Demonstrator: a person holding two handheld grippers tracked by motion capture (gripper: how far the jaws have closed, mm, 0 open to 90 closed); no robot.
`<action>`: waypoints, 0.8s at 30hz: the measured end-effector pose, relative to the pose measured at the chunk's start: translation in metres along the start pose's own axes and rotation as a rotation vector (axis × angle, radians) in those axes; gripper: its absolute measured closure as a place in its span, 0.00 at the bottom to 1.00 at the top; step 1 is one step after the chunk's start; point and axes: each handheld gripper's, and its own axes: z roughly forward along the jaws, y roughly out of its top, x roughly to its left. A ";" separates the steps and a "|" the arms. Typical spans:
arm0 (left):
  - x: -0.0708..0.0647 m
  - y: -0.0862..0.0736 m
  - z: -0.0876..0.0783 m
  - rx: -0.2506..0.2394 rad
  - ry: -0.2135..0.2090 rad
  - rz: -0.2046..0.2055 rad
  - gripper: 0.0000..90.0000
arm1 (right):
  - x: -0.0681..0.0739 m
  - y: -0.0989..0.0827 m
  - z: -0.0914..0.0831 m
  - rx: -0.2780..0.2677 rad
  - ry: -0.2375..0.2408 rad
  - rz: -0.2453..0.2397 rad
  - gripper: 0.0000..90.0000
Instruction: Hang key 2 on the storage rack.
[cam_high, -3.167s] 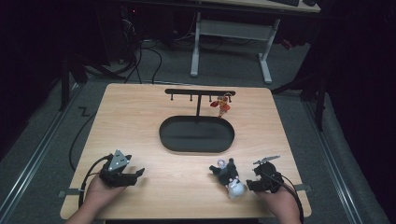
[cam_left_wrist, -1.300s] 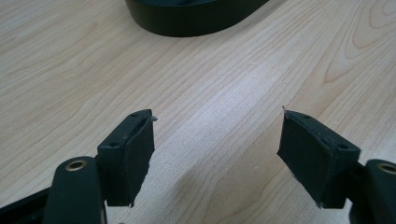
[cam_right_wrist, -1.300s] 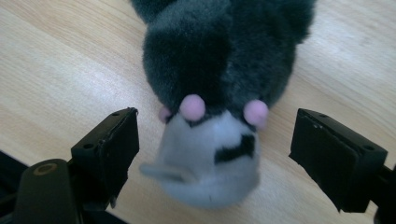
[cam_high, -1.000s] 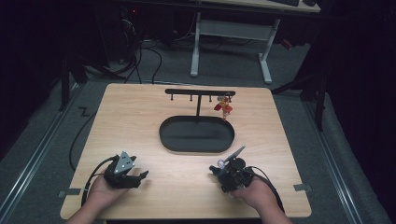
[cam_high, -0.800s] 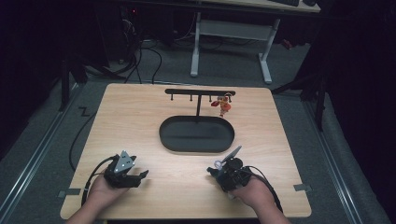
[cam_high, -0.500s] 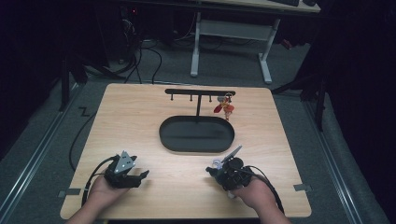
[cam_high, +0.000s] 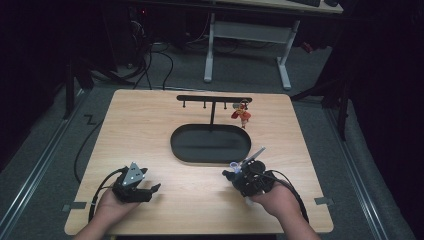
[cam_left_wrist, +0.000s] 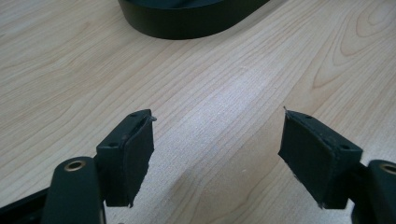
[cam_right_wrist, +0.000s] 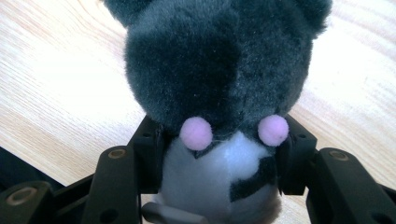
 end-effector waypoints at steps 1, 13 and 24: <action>0.000 0.000 -0.001 0.000 0.000 0.004 0.29 | 0.001 0.002 -0.002 -0.002 0.004 0.006 0.53; -0.001 -0.001 0.000 0.000 0.011 0.009 0.27 | -0.001 0.012 -0.014 -0.006 0.017 -0.001 0.53; -0.001 0.001 -0.004 -0.021 0.030 -0.021 0.17 | -0.004 0.024 -0.039 -0.043 0.025 -0.008 0.53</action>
